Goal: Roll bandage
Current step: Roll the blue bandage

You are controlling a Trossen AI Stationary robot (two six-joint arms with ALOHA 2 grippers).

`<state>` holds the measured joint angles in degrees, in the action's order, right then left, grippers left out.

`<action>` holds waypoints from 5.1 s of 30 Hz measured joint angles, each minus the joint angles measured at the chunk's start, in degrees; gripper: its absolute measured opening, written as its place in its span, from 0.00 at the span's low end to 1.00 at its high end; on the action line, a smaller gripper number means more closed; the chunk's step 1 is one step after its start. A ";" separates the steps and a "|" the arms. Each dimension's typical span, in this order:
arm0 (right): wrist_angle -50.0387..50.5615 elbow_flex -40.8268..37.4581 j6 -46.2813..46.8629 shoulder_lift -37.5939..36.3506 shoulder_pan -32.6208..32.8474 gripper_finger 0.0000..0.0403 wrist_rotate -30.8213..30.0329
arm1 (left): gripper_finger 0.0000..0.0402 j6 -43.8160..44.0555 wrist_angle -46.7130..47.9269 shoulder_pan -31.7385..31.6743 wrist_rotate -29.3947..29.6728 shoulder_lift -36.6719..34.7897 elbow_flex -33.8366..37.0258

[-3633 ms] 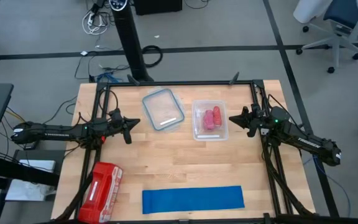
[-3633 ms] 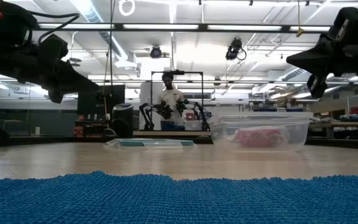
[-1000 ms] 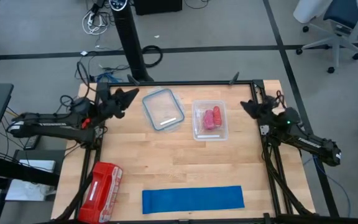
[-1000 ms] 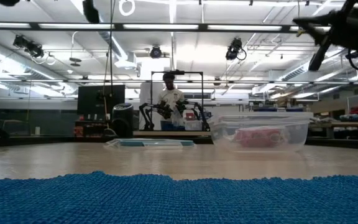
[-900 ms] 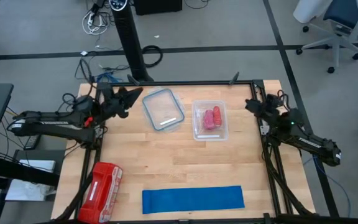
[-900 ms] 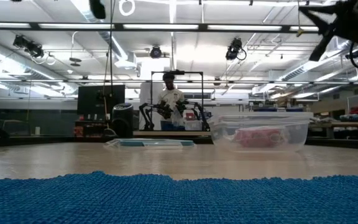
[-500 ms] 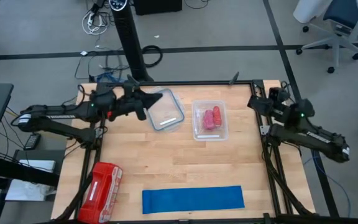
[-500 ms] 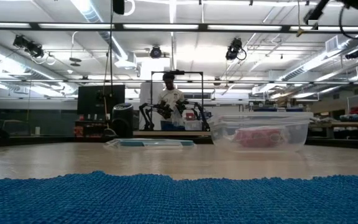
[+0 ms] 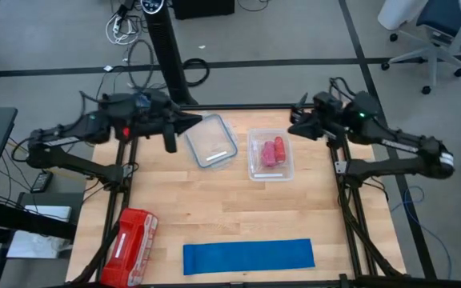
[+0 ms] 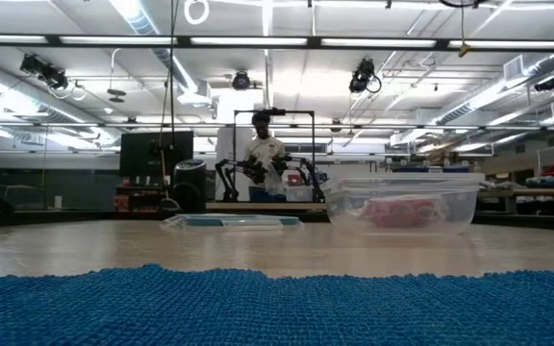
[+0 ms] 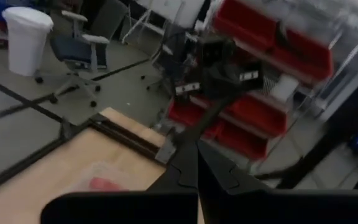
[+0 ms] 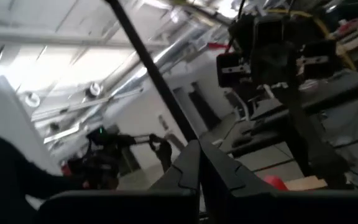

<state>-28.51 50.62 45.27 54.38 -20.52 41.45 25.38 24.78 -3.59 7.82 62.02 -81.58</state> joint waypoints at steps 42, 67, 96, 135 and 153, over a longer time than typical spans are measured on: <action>19.17 34.53 12.58 35.97 30.66 0.01 16.39 | 0.00 -1.08 20.28 0.39 -9.03 -4.70 -9.34; 76.32 34.46 9.83 40.28 47.73 0.00 -13.86 | 0.00 -16.04 40.94 14.02 -24.24 2.87 -9.27; 88.16 34.40 11.96 47.64 70.53 0.00 -35.33 | 0.00 23.48 -5.08 47.22 -1.04 9.26 14.31; 74.16 20.45 35.30 47.71 76.44 0.00 -51.47 | 0.00 36.97 -4.02 53.15 0.09 34.48 14.40; 63.55 11.85 41.69 47.70 76.57 0.00 -47.23 | 0.00 40.84 1.33 53.11 -1.95 37.00 14.36</action>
<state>35.04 62.46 86.96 102.07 56.05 -5.78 66.22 26.11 49.52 5.87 99.02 -67.22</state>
